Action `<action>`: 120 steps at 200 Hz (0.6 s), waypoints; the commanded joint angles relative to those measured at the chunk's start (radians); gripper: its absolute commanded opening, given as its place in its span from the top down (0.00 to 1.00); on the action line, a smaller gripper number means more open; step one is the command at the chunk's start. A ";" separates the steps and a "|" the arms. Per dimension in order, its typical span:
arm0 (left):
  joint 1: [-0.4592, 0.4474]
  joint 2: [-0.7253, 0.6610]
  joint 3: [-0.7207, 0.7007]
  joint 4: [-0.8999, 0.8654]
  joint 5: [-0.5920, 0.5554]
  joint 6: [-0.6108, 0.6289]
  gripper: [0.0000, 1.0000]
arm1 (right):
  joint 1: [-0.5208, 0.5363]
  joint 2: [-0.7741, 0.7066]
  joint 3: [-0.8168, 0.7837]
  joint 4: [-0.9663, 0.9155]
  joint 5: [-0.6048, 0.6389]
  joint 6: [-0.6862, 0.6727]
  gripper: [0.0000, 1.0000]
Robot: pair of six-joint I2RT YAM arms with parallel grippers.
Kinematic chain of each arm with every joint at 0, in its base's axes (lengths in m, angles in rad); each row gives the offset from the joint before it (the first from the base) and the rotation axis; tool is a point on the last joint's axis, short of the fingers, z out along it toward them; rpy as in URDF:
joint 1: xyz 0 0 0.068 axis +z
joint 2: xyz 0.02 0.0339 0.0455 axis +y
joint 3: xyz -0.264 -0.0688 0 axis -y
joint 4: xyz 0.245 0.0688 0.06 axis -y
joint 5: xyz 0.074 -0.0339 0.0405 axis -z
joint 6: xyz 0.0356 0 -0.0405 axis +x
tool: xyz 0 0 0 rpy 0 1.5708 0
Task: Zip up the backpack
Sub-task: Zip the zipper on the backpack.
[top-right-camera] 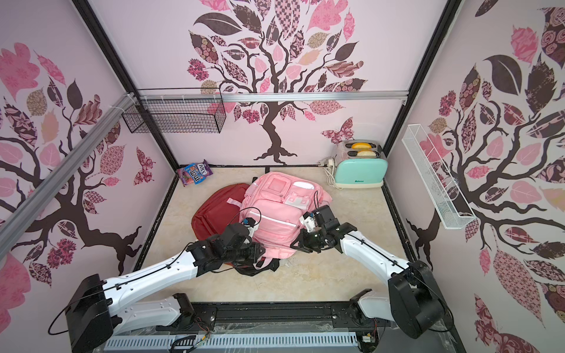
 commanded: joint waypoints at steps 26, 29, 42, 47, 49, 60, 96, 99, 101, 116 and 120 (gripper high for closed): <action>0.026 0.040 -0.047 0.020 -0.052 -0.016 1.00 | -0.022 0.067 0.063 -0.058 0.213 -0.025 1.00; 0.025 0.040 -0.048 0.023 -0.051 -0.017 1.00 | -0.023 0.073 0.065 -0.055 0.213 -0.021 1.00; 0.027 0.033 -0.059 0.046 -0.038 -0.021 1.00 | -0.021 0.095 0.071 -0.038 0.223 -0.005 1.00; 0.026 0.031 -0.062 0.051 -0.033 -0.023 1.00 | -0.024 0.104 0.073 -0.037 0.235 0.002 1.00; 0.026 0.030 -0.063 0.054 -0.033 -0.024 1.00 | -0.024 0.108 0.075 -0.038 0.239 0.005 1.00; 0.025 0.024 -0.073 0.077 -0.012 -0.027 1.00 | -0.032 0.126 0.079 -0.042 0.263 0.025 1.00; 0.026 0.009 -0.159 0.283 0.124 -0.076 1.00 | -0.078 0.095 -0.010 0.051 0.240 0.169 0.48; 0.026 0.012 -0.160 0.291 0.129 -0.078 1.00 | -0.078 0.086 -0.022 0.068 0.233 0.183 0.44; 0.026 0.016 -0.162 0.295 0.130 -0.078 1.00 | -0.078 0.081 -0.030 0.078 0.227 0.194 0.42; 0.024 0.035 -0.162 0.322 0.144 -0.078 1.00 | -0.078 0.037 -0.102 0.182 0.170 0.282 0.27; 0.024 0.040 -0.164 0.335 0.155 -0.076 1.00 | -0.078 0.025 -0.125 0.217 0.152 0.306 0.23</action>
